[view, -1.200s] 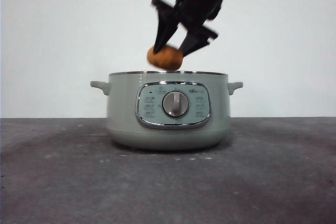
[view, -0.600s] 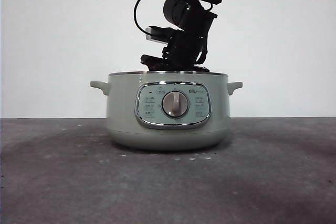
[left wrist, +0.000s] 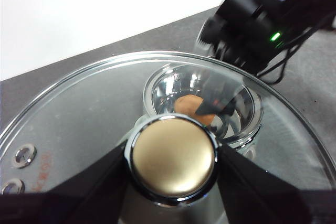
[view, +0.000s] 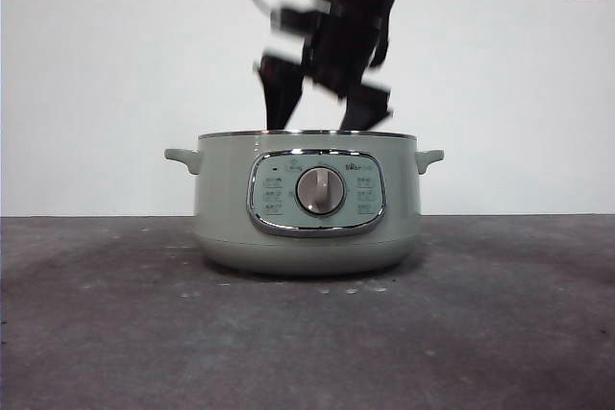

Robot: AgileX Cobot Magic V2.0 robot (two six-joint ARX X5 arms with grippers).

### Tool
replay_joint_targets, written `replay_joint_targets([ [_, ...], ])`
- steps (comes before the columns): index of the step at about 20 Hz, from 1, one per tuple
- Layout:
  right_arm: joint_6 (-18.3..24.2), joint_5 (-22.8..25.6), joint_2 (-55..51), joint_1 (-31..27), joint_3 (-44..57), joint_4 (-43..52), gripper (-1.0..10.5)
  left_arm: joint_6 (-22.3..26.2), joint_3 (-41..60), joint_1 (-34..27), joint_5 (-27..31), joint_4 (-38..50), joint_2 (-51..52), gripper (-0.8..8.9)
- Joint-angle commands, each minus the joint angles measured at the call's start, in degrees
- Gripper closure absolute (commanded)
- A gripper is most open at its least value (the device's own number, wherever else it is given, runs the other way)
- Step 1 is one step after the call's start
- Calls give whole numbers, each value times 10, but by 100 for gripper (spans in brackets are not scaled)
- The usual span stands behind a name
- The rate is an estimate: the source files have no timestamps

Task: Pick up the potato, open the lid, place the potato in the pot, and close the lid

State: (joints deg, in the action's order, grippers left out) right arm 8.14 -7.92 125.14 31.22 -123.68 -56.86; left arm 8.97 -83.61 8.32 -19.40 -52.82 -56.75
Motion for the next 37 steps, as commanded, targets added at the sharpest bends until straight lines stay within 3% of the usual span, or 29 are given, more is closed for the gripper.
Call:
replay_joint_targets([
  [1, -6, -2, -57, 3, -6, -26, 442, -2, -5, -1, -5, 32, 7, 821],
  [11, -23, 0, -306, 3, -5, -217, 446, -4, -5, 86, -5, 122, -64, 821],
  [18, -44, -2, -441, 3, 15, -221, 447, -2, -5, 145, 21, 249, -191, 821],
  [28, -92, 14, -696, 3, 298, -221, 447, -2, -7, 180, 24, 405, -364, 821],
  [37, -145, 39, -828, 3, 475, -221, 447, -1, -20, 191, 45, 451, -447, 821],
])
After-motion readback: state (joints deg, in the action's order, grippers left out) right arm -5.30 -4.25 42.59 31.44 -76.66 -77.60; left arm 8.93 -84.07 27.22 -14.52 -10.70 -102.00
